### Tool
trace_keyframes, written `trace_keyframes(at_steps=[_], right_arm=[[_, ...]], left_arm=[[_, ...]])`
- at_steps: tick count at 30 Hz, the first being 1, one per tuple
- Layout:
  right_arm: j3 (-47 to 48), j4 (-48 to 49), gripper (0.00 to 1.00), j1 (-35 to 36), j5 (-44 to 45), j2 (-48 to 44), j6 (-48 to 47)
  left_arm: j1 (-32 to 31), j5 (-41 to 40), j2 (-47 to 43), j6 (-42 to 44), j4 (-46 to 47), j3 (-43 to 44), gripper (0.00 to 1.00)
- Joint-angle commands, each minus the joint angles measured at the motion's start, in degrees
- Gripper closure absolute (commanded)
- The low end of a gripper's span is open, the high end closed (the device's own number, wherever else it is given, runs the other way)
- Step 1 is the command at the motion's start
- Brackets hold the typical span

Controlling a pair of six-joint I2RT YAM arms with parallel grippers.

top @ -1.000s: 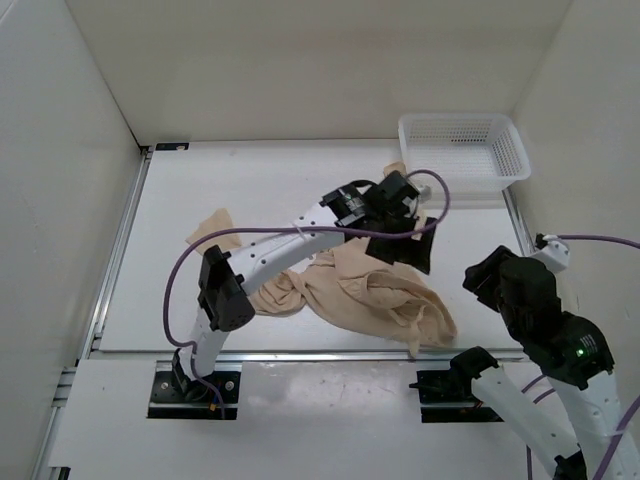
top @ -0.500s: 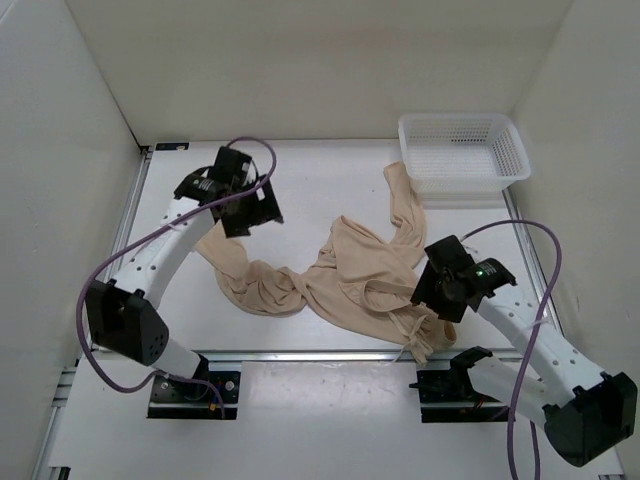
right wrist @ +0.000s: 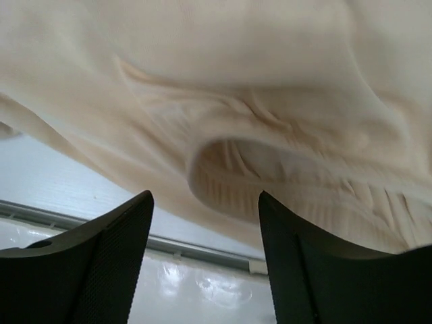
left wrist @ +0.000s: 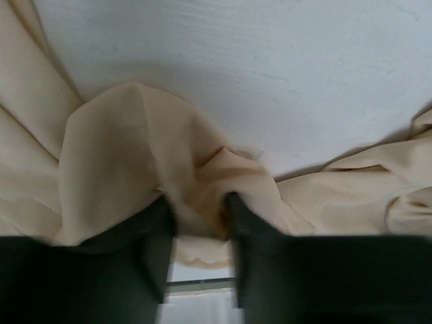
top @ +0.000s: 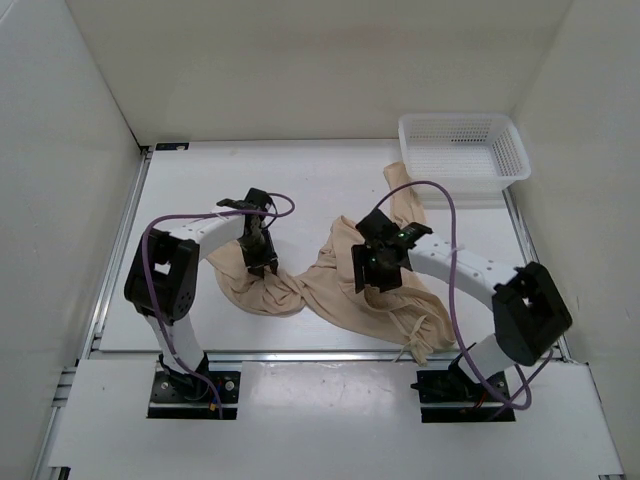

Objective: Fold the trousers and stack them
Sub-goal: Flatten the trousers out

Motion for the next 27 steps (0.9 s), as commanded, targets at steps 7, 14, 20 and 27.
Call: trace_keyframes(at_steps=[7,14,20,27], right_arm=[[4.28,7.29,0.98,0.18,-4.50,11.71,-3.13],[15.95,-3.33,1.00,-2.27,7.36,-4.26,-4.96],[27.81,-4.85,1.00,-14.56,3.60,2.72,-11.12],[53.48,-8.78,0.27,-25.47,-0.62,27.17,-9.90]], left_arm=[[0.05,1.38,-2.14,0.47,2.53,1.99,0.90],[1.10,-2.83,-13.74,1.00,-4.94,8.05,0.90],[1.63,-4.68,-21.93,1.01,-8.02,7.62,0.90],[2.16,-6.26,-11.65,1.80,-11.97,18.06,0.24]])
